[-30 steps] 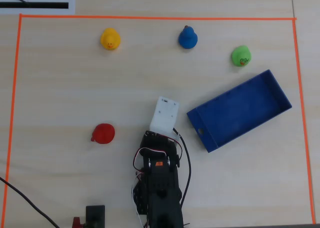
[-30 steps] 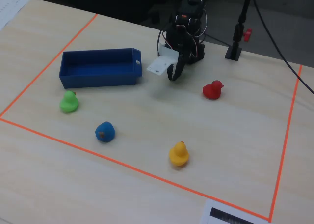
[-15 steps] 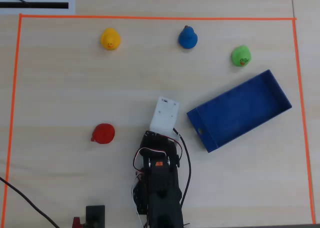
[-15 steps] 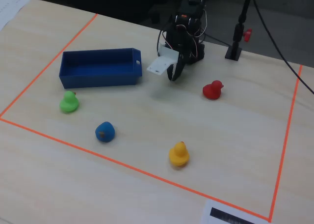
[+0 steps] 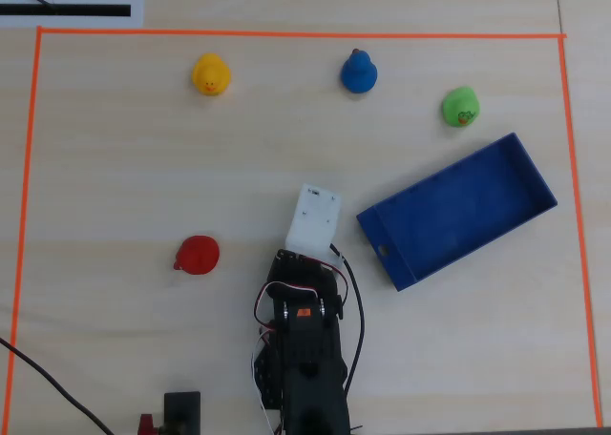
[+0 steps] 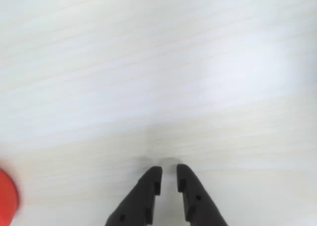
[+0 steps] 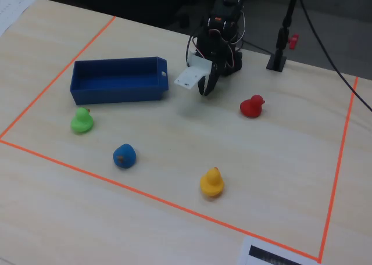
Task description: Grasp yellow duck and put it into box.
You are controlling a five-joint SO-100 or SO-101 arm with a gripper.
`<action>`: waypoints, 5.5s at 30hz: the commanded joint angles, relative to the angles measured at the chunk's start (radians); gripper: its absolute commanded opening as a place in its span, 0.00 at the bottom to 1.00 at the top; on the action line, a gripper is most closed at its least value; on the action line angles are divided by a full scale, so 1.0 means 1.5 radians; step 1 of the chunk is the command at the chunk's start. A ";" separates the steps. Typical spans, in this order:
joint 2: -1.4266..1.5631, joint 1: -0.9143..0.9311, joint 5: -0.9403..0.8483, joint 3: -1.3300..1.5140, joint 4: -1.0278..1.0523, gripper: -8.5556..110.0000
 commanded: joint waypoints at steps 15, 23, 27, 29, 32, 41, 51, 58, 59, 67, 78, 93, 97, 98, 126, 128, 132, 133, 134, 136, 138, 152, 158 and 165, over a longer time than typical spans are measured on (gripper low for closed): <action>-0.057 -0.017 -0.014 -0.011 -0.047 0.08; -0.351 -0.004 -0.021 -0.219 -0.173 0.10; -0.423 -0.018 -0.020 -0.338 -0.175 0.20; -0.459 -0.024 -0.015 -0.390 -0.188 0.27; -0.511 -0.036 -0.013 -0.450 -0.208 0.37; -0.634 -0.075 -0.065 -0.432 -0.578 0.43; -0.785 -0.081 -0.208 -0.366 -1.039 0.45; -0.940 -0.126 -0.227 -0.341 -1.252 0.44; -0.957 -0.133 -0.224 -0.347 -1.265 0.44; -1.074 -0.146 -0.214 -0.438 -1.281 0.44; -1.257 -0.126 -0.192 -0.645 -1.195 0.44; -1.408 -0.124 -0.159 -0.800 -1.160 0.43; -1.435 -0.124 -0.151 -0.837 -1.134 0.43; -1.441 -0.124 -0.150 -0.843 -1.130 0.43; -1.518 -0.118 -0.096 -0.930 -1.124 0.07; -1.446 -0.101 -0.081 -0.905 -1.096 0.07; -1.233 -0.028 -0.112 -0.809 -1.081 0.07; -1.176 0.004 -0.136 -0.767 -1.103 0.07; -1.119 0.044 -0.157 -0.721 -1.129 0.07; -1.024 0.139 -0.194 -0.654 -1.144 0.07; -0.958 0.242 -0.225 -0.633 -1.078 0.07; -0.902 0.611 -0.375 -0.444 -1.057 0.07; -0.911 0.630 -0.406 -0.373 -1.098 0.07; -0.922 0.626 -0.390 -0.349 -1.136 0.34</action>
